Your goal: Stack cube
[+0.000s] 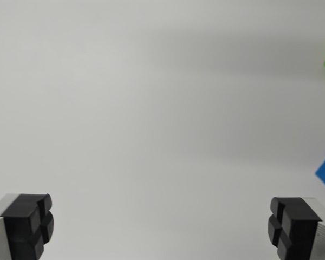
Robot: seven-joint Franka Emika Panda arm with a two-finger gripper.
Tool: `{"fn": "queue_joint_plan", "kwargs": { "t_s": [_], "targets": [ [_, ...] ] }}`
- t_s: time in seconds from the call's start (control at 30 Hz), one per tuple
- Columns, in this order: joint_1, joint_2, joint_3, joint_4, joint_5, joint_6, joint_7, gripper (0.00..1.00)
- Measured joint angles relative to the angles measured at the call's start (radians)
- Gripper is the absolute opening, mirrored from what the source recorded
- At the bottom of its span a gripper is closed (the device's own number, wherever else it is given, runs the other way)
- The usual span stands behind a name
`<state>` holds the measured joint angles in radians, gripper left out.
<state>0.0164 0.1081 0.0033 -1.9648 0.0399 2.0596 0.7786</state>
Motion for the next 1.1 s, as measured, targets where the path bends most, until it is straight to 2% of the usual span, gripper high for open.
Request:
{"fn": "queue_joint_plan", "kwargs": {
  "t_s": [0.7,1.1],
  "targets": [
    [-0.002,0.000,-0.002,-0.004,0.000,0.002,0.001,1.00],
    [-0.008,0.000,-0.012,-0.031,0.000,0.027,0.004,1.00]
  ]
}}
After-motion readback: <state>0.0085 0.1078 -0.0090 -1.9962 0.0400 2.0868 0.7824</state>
